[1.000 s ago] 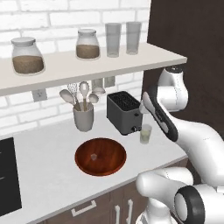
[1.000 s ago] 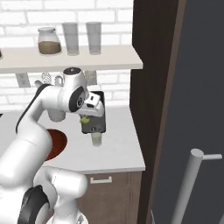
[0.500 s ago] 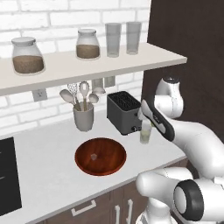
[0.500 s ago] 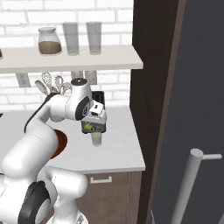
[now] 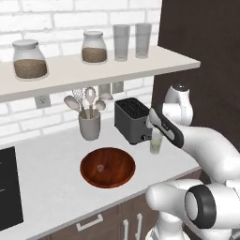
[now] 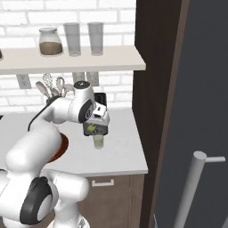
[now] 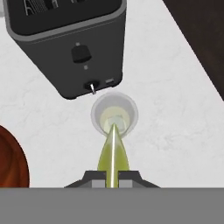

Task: Grab a lemon wedge from the fridge and one ice cube from the ice bowl, and put them in the glass of lemonade.

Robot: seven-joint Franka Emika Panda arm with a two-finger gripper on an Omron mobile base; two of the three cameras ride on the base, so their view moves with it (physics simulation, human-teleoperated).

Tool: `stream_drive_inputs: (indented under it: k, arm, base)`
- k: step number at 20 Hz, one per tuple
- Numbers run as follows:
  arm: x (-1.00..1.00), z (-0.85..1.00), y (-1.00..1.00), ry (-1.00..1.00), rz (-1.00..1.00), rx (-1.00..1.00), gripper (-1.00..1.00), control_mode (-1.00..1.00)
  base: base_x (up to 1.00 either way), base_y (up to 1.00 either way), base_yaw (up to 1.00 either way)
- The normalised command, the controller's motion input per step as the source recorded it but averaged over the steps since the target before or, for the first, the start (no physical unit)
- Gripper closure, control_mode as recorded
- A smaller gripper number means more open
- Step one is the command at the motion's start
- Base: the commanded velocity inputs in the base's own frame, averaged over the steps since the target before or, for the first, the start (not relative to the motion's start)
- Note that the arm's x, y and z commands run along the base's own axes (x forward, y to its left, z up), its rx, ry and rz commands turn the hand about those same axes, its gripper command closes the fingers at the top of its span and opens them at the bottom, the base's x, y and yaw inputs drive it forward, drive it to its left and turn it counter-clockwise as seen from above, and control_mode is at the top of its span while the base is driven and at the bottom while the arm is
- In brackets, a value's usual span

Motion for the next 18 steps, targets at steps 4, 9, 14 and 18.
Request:
stream_drive_inputs:
  k: [4,9,14,18]
  arm:
    - [0.21,0.00,0.00,0.00,0.00,0.00,1.00,-1.00]
    - [0.35,0.00,0.00,0.00,0.00,0.00,1.00,-1.00]
    - [0.35,-0.03,0.00,0.00,0.00,0.00,1.00,-1.00]
    - [0.08,-0.39,-0.01,0.00,0.00,0.00,1.00,-1.00]
  base:
    - [0.00,0.00,0.00]
    - [0.00,0.00,0.00]
    - [0.00,0.00,0.00]
    - [0.00,0.00,0.00]
